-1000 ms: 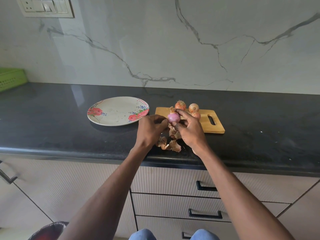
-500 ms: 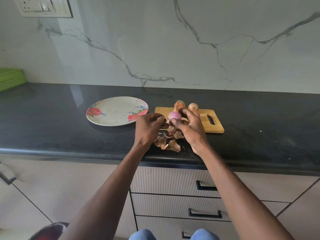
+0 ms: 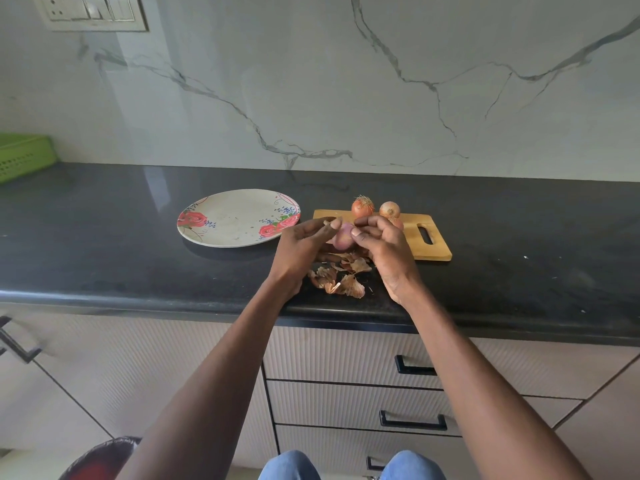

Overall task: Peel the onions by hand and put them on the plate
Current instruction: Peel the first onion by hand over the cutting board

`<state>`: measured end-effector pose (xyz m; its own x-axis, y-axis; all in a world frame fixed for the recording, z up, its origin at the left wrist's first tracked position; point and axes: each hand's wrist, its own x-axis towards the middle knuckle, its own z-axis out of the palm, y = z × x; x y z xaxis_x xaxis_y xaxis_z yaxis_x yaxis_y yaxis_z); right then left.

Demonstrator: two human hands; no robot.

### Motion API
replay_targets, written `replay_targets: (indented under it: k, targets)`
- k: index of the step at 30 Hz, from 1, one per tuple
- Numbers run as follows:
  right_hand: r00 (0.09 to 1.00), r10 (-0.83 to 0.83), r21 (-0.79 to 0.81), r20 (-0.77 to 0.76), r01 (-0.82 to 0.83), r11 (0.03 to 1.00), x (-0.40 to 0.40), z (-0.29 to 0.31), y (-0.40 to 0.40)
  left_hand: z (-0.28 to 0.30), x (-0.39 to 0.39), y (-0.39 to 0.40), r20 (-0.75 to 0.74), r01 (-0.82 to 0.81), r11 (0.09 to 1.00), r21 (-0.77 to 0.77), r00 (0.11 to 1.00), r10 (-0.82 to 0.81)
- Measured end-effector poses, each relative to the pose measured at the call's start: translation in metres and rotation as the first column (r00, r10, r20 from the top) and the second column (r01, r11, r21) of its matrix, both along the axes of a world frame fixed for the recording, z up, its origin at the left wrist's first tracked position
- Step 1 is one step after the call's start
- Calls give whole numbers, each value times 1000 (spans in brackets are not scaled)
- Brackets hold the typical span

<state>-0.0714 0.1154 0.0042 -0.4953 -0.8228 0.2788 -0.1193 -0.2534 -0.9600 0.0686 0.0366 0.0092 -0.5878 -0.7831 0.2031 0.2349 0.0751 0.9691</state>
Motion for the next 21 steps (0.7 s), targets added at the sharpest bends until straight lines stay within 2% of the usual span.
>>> replay_targets:
  k: [5, 11, 16, 21]
  targets:
    - [974, -152, -52, -168, 145, 988, -1, -2, 1, -1, 1, -5, -12, 36, 993, 109, 999, -35]
    - [915, -353, -107, -194, 338, 935, -8, -6, -4, 0, -2, -5, -102, 87, 985, 151, 992, -72]
    - [964, -219, -9, -152, 220, 975, -1, -2, 0, -2, -1, -4, -66, 56, 996, 67, 997, -52]
    - [959, -239, 2, -153, 242, 970, -2, -3, -1, -8, -2, -7, 48, 47, 998, -29, 998, -46]
